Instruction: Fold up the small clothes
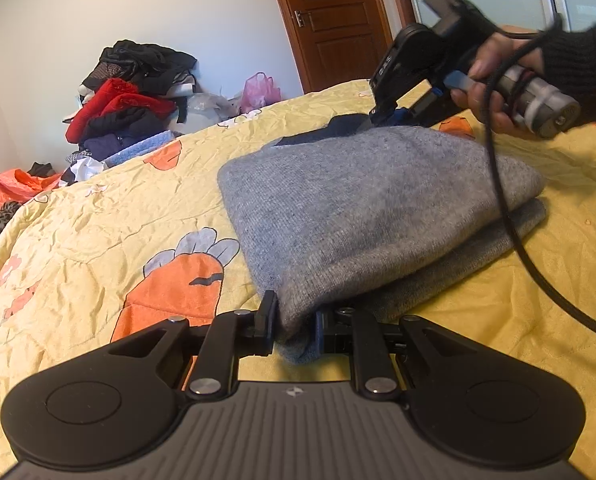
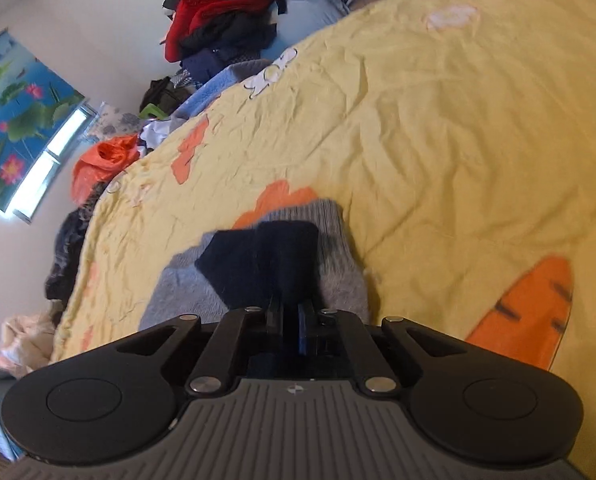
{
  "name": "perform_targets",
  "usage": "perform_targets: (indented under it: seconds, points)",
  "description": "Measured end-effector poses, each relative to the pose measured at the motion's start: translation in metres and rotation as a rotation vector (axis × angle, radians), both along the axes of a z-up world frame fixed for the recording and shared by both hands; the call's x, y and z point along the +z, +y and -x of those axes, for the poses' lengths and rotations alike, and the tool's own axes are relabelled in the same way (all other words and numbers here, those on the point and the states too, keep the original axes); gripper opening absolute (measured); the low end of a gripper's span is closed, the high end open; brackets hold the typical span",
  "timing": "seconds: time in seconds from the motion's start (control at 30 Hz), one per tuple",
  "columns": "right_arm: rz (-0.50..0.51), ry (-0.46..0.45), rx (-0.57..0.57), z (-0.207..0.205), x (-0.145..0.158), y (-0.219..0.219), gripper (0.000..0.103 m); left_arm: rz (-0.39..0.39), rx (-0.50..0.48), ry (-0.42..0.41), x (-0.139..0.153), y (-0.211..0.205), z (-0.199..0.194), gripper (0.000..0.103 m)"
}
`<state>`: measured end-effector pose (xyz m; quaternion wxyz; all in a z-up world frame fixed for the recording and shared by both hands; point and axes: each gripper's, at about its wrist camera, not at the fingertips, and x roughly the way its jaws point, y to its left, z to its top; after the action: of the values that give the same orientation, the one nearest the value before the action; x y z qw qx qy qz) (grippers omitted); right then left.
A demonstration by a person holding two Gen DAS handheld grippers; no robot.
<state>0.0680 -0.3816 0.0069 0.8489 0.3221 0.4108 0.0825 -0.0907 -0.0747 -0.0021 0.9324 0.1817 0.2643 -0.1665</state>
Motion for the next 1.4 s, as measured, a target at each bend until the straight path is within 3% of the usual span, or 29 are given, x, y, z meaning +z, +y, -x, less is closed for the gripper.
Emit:
perform_targets:
  seconds: [0.07, 0.1, 0.17, 0.23, 0.3, 0.33, 0.37, 0.47, 0.67, 0.77, 0.9, 0.93, 1.0, 1.03, 1.07, 1.1, 1.13, 1.23, 1.3, 1.4]
  points:
    - [-0.046, -0.018, -0.013, 0.013, 0.004, -0.002, 0.048, 0.018, -0.005, -0.009, 0.004, 0.006, 0.004, 0.018]
    - [-0.063, -0.027, -0.023, 0.022, 0.008, -0.003, 0.057, 0.038, -0.018, -0.018, 0.007, 0.011, 0.009, 0.018]
    - [-0.078, -0.086, -0.067, 0.044, 0.02, -0.012, 0.085, 0.1, -0.065, -0.023, 0.017, 0.029, 0.02, 0.019]
    - [-0.049, -0.137, -0.119, 0.066, 0.03, -0.023, 0.094, 0.181, -0.095, -0.001, 0.03, 0.051, 0.025, 0.028]
    - [-0.027, -0.155, -0.138, 0.08, 0.033, -0.035, 0.095, 0.262, -0.095, 0.013, 0.043, 0.07, 0.019, 0.049]
    - [-0.022, -0.147, -0.142, 0.082, 0.033, -0.039, 0.095, 0.303, -0.079, 0.021, 0.049, 0.078, 0.012, 0.079]
    - [-0.016, -0.133, -0.147, 0.082, 0.03, -0.042, 0.095, 0.355, -0.057, 0.028, 0.054, 0.084, 0.002, 0.095]
    - [-0.007, -0.093, -0.141, 0.073, 0.019, -0.041, 0.095, 0.51, 0.018, 0.061, 0.066, 0.094, -0.042, 0.095]
    - [-0.024, -0.053, -0.055, 0.04, 0.003, -0.015, 0.097, 0.804, 0.146, 0.424, 0.037, 0.094, -0.15, 0.094]
    - [0.027, -0.076, -0.015, 0.031, 0.004, 0.001, 0.103, 0.866, 0.174, 0.507, 0.023, 0.088, -0.182, 0.094]
    - [0.038, -0.086, 0.02, 0.02, 0.004, 0.008, 0.103, 0.889, 0.179, 0.62, 0.005, 0.073, -0.218, 0.094]
    - [0.041, -0.096, 0.026, 0.017, 0.004, 0.009, 0.103, 0.892, 0.18, 0.612, 0.003, 0.07, -0.222, 0.092]
    - [0.064, -0.119, 0.045, 0.011, 0.002, 0.013, 0.102, 0.859, 0.165, 0.607, 0.004, 0.06, -0.23, 0.082]
    - [0.082, -0.13, 0.058, 0.009, 0.002, 0.016, 0.101, 0.825, 0.163, 0.614, 0.005, 0.054, -0.232, 0.061]
    - [0.102, -0.138, 0.08, 0.009, 0.001, 0.018, 0.09, 0.778, 0.17, 0.606, 0.006, 0.049, -0.232, 0.044]
    - [0.127, -0.142, 0.107, 0.008, 0.002, 0.023, 0.078, 0.738, 0.167, 0.595, 0.006, 0.045, -0.231, 0.039]
    - [0.143, -0.131, 0.143, 0.007, 0.001, 0.029, 0.049, 0.718, 0.159, 0.584, 0.007, 0.045, -0.229, 0.034]
    - [0.128, -0.112, 0.161, 0.007, -0.001, 0.034, 0.035, 0.699, 0.173, 0.551, 0.008, 0.046, -0.226, 0.026]
    - [0.059, -0.098, 0.137, 0.008, -0.002, 0.031, 0.034, 0.685, 0.185, 0.528, 0.013, 0.047, -0.22, 0.023]
    - [0.037, -0.106, 0.122, 0.01, 0.004, 0.036, 0.032, 0.661, 0.179, 0.496, 0.027, 0.053, -0.214, 0.02]
